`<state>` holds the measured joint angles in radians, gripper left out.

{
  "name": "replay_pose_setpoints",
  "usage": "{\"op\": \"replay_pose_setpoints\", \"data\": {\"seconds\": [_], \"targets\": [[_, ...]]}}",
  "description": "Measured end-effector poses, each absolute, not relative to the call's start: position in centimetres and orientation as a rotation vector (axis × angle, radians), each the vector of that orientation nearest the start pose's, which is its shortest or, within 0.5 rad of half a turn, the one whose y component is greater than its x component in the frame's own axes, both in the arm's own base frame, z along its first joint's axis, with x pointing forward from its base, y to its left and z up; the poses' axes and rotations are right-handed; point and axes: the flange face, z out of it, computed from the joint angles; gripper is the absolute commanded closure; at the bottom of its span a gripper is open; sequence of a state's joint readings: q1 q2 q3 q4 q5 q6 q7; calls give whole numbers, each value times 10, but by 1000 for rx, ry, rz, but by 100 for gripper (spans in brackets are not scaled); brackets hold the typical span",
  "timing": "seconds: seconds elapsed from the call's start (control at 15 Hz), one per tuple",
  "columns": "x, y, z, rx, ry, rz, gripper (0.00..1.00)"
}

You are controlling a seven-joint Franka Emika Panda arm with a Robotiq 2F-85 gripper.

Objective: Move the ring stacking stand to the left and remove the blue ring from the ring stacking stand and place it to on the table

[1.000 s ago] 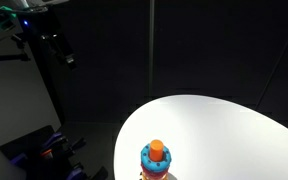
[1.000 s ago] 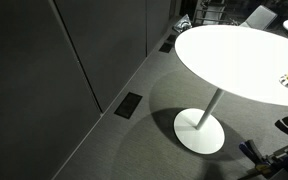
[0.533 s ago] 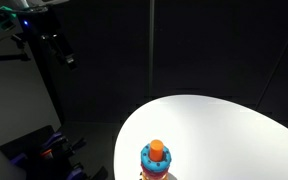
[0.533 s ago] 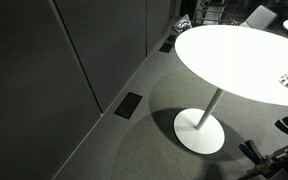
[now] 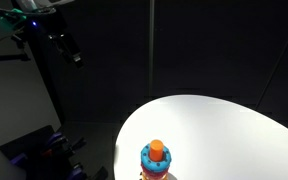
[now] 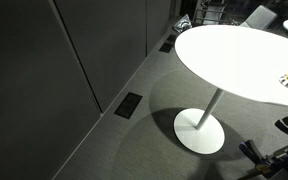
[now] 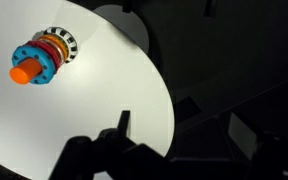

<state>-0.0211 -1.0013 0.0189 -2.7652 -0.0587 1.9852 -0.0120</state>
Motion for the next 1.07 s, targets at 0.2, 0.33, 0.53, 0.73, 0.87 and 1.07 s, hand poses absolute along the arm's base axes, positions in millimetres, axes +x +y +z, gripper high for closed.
{"op": "replay_pose_setpoints", "data": {"seconds": [0.2, 0.33, 0.53, 0.73, 0.87, 1.07], "targets": [[293, -2, 494, -3198, -19, -364, 0], [303, -2, 493, -3201, -3, -361, 0], [321, -2, 493, -3206, 28, -349, 0], [342, -5, 493, -3232, 69, -339, 0], [356, -6, 489, -3253, 98, -316, 0], [376, -10, 485, -3286, 143, -279, 0]]}}
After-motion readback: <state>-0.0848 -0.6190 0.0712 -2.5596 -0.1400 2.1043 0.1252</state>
